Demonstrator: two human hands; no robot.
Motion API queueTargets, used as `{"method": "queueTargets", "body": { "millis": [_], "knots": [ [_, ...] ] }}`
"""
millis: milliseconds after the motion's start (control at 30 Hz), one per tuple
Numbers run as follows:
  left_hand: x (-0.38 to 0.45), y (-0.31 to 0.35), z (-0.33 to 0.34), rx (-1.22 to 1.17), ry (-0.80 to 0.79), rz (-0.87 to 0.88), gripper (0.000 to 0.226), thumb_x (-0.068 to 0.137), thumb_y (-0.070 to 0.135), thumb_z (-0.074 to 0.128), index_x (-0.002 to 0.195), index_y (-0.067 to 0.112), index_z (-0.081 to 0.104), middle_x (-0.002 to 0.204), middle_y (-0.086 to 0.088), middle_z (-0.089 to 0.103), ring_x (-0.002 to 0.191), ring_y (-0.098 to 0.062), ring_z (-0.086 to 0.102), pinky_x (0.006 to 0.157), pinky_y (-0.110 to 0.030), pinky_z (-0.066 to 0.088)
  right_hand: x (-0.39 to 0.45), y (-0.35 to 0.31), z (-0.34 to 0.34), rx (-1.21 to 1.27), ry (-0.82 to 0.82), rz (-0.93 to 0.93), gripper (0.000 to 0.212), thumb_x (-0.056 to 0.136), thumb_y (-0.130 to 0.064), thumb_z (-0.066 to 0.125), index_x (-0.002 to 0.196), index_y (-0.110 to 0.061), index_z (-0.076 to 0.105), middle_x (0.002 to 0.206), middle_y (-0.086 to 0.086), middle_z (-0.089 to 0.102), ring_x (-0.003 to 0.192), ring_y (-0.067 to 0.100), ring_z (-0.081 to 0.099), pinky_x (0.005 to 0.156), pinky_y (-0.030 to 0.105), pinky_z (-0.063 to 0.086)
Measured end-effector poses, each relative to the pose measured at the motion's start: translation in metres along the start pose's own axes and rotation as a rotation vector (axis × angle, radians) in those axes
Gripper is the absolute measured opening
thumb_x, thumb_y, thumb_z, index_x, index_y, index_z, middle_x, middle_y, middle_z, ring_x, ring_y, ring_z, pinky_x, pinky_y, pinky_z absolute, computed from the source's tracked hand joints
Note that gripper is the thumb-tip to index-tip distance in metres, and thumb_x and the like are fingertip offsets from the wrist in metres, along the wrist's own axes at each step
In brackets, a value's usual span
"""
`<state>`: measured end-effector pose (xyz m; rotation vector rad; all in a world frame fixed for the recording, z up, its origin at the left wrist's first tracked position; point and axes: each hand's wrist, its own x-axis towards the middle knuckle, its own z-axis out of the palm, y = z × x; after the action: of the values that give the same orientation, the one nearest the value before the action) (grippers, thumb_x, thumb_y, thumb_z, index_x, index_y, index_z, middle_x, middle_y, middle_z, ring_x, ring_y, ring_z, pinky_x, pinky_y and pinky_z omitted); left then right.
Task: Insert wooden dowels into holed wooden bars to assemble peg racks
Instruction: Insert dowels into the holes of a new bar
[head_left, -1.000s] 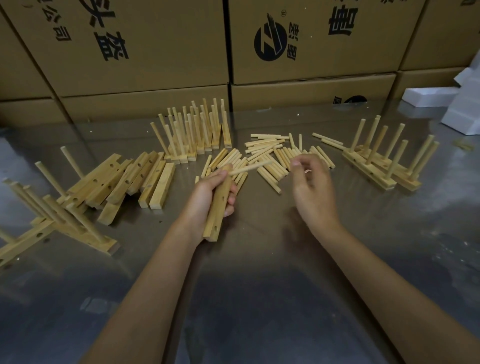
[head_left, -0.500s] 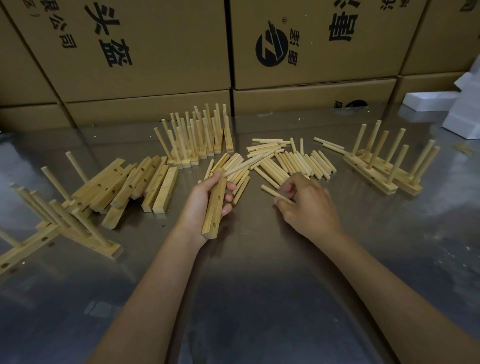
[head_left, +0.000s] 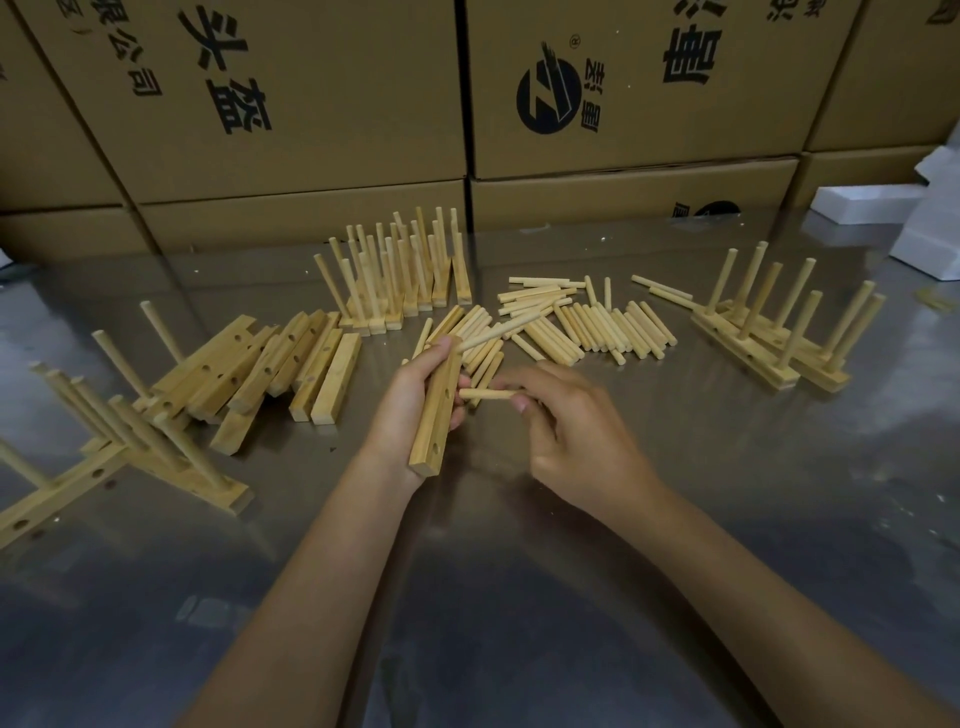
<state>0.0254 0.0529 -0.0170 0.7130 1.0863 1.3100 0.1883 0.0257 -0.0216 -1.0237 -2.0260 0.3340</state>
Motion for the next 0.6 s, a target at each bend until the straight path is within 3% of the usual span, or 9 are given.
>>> {"method": "queueTargets", "body": {
  "millis": [300, 400, 500, 600],
  "knots": [
    [-0.005, -0.006, 0.005, 0.052, 0.054, 0.0, 0.041, 0.095, 0.042, 0.062, 0.121, 0.012, 0.07, 0.081, -0.003, 0.063, 0.065, -0.011, 0.058, 0.059, -0.022, 0.045, -0.002, -0.009, 0.0, 0.08, 0.003, -0.02, 0.02, 0.089, 0.001, 0.062, 0.105, -0.01, 0.069, 0.091, -0.008, 0.058, 0.078, -0.002, 0.048, 0.069, 0.008, 0.035],
    [-0.004, -0.008, 0.007, 0.031, 0.081, 0.005, 0.043, 0.094, 0.04, 0.063, 0.121, 0.008, 0.069, 0.079, -0.005, 0.062, 0.064, -0.013, 0.057, 0.059, -0.024, 0.043, 0.0, -0.01, -0.002, 0.043, 0.003, -0.044, 0.021, 0.088, 0.004, 0.062, 0.104, -0.007, 0.071, 0.089, -0.007, 0.06, 0.079, -0.003, 0.046, 0.071, 0.008, 0.033],
    [-0.003, -0.01, 0.006, 0.052, 0.101, 0.017, 0.045, 0.094, 0.04, 0.064, 0.119, 0.004, 0.069, 0.082, -0.008, 0.061, 0.067, -0.016, 0.058, 0.061, -0.026, 0.045, 0.002, -0.01, -0.003, 0.006, -0.01, -0.061, 0.019, 0.089, 0.002, 0.061, 0.102, -0.007, 0.072, 0.083, -0.018, 0.053, 0.076, -0.006, 0.044, 0.069, 0.006, 0.032],
    [-0.001, -0.012, 0.005, 0.078, 0.121, 0.033, 0.042, 0.093, 0.04, 0.066, 0.112, 0.003, 0.071, 0.078, -0.007, 0.062, 0.064, -0.015, 0.06, 0.052, -0.023, 0.047, 0.004, -0.011, -0.003, -0.023, -0.029, -0.06, 0.018, 0.09, 0.001, 0.06, 0.101, -0.007, 0.073, 0.081, -0.021, 0.05, 0.073, -0.004, 0.044, 0.066, 0.006, 0.031]
  ]
}}
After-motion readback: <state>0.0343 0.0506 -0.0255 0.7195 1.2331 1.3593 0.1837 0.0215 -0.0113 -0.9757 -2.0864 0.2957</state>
